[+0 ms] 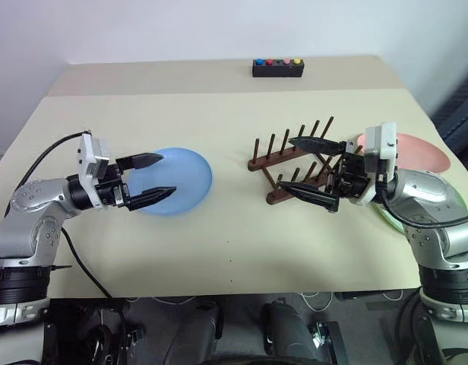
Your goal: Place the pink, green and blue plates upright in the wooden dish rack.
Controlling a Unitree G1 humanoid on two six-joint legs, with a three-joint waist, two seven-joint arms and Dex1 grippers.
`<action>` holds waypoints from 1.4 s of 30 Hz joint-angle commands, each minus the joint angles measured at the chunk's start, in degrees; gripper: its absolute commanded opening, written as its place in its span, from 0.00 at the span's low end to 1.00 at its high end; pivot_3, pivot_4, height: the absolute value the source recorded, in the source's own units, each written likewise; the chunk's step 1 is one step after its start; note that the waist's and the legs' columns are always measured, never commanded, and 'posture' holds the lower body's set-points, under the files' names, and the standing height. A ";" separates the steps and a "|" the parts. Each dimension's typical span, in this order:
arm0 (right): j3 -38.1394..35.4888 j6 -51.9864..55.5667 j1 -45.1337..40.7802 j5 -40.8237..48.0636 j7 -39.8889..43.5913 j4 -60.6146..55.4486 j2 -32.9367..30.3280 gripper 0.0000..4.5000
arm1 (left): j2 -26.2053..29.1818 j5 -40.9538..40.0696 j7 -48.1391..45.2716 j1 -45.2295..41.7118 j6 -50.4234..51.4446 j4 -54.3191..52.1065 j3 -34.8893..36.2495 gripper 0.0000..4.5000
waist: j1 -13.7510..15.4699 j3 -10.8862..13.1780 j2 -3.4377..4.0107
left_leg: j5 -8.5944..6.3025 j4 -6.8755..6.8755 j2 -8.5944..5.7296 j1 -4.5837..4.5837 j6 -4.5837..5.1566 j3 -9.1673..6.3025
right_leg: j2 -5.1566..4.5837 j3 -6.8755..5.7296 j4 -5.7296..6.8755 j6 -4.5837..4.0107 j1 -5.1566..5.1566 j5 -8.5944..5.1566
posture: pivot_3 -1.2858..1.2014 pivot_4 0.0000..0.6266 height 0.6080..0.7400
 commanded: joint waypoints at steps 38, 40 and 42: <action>3.25 -8.92 -10.65 -4.91 8.27 14.71 3.35 0.98 | -6.29 2.38 16.28 -1.20 12.89 -17.40 -9.96 1.00 | -0.19 0.00 0.00 | 0.03 0.02 0.01 0.01 -0.04 0.00 | 0.07 0.04 0.06 0.00 -0.01 0.00 | 0.52 0.24 1.00; 2.56 -8.42 -9.76 -4.69 7.74 13.49 2.89 0.98 | -7.03 3.80 14.04 -2.66 10.92 -15.49 -12.29 1.00 | -0.23 0.00 0.00 | 0.03 0.03 0.01 0.00 -0.05 0.00 | 0.08 0.04 0.06 0.00 0.00 0.01 | 0.52 0.24 1.00; 1.75 -7.69 -8.47 -4.28 6.99 11.67 2.28 0.98 | -7.82 7.20 12.40 -4.50 6.48 -12.30 -14.82 1.00 | -0.34 0.00 0.00 | 0.03 0.03 0.01 0.01 -0.05 0.01 | 0.08 0.04 0.05 0.00 0.00 0.00 | 0.52 0.24 1.00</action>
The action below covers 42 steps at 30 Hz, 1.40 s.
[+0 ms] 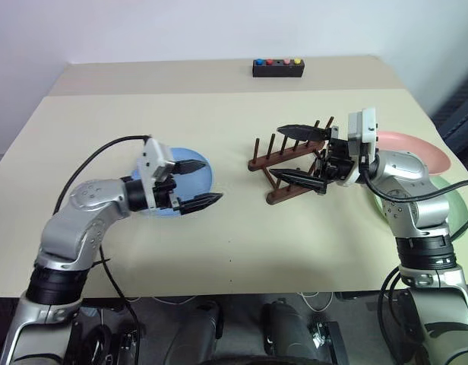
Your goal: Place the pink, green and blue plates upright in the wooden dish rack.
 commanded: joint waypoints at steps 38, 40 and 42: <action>-9.59 3.10 12.36 2.78 -8.33 -15.29 -7.68 0.98 | -24.92 26.26 14.32 -13.15 4.02 18.78 -22.06 1.00 | 0.25 -0.01 -0.01 | 0.02 0.10 -0.02 0.00 0.00 0.02 | 0.02 -0.01 0.03 0.05 0.04 0.02 | 0.52 0.24 1.00; -9.59 3.19 12.53 2.89 -8.51 -15.47 -7.73 0.98 | -25.52 26.71 14.67 -13.12 3.60 19.38 -22.45 1.00 | 0.25 -0.01 -0.01 | 0.02 0.10 -0.02 0.00 0.00 0.02 | 0.02 -0.01 0.03 0.05 0.04 0.02 | 0.52 0.24 1.00; -9.62 3.31 12.58 2.98 -8.71 -15.57 -7.76 0.98 | -26.10 27.25 15.29 -13.32 3.53 20.23 -22.56 1.00 | 0.25 -0.01 -0.01 | 0.02 0.10 -0.02 0.00 0.00 0.02 | 0.02 -0.01 0.03 0.05 0.04 0.02 | 0.52 0.24 1.00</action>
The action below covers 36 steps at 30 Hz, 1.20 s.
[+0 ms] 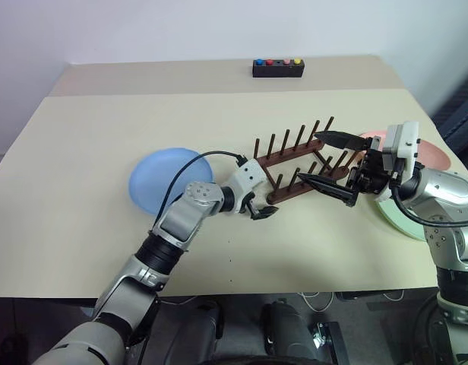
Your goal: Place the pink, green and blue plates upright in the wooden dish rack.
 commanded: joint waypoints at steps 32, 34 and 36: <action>-11.01 0.74 6.10 9.00 5.70 -0.54 -4.66 1.00 | 9.35 -4.21 -17.94 -5.11 -16.95 8.70 6.97 0.15 | 1.00 -0.01 -0.01 | 0.00 0.06 -0.01 0.00 0.00 0.04 | -0.01 0.00 0.00 0.02 0.02 0.02 | 0.52 0.24 1.00; -11.28 0.94 6.67 9.18 5.88 -1.07 -4.91 1.00 | 10.61 -3.85 -20.55 -4.53 -20.20 9.81 6.81 0.15 | 0.95 -0.01 -0.01 | 0.00 0.05 0.00 0.00 0.00 0.04 | 0.00 0.00 0.00 0.02 0.02 0.02 | 0.52 0.24 1.00; -11.02 1.10 7.02 9.31 5.79 -1.71 -4.80 1.00 | 10.30 -4.85 -21.78 -3.84 -20.77 10.25 7.14 0.15 | 0.91 -0.01 -0.01 | 0.00 0.04 0.00 0.00 0.00 0.05 | -0.01 0.00 0.00 0.02 0.01 0.02 | 0.52 0.24 1.00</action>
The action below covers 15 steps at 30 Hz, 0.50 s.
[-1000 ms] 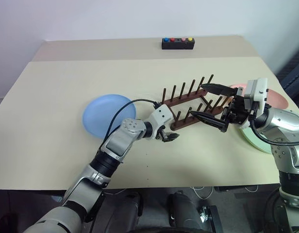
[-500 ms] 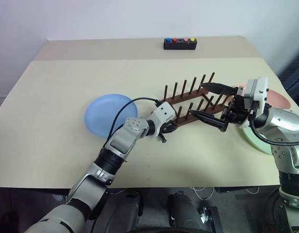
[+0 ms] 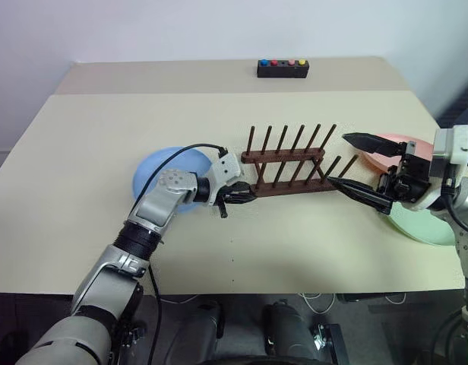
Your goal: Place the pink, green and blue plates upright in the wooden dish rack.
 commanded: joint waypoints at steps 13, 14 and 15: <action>2.18 -0.81 -2.08 -0.14 -0.91 -1.32 0.50 1.00 | -2.19 2.33 -2.27 -0.08 -4.15 4.09 0.13 0.15 | 0.07 0.00 0.00 | 0.00 0.03 0.00 0.00 0.00 0.00 | 0.01 0.00 0.02 0.00 0.01 0.00 | 0.52 0.24 1.00; 2.26 -0.81 -2.21 -0.18 -0.86 -1.16 0.51 1.00 | -2.18 2.43 -1.95 -0.11 -3.89 4.09 0.36 0.15 | 0.04 0.00 0.00 | 0.00 0.03 0.00 0.00 0.01 0.00 | 0.00 0.00 0.02 0.00 0.01 0.00 | 0.52 0.24 1.00; 2.31 -0.80 -2.29 -0.21 -0.81 -1.04 0.53 1.00 | -2.19 2.62 -1.41 -0.08 -3.85 3.96 0.62 0.26 | 0.02 0.00 0.00 | 0.00 0.03 0.00 0.00 0.01 0.00 | 0.02 0.00 0.03 0.00 0.01 0.00 | 0.52 0.24 1.00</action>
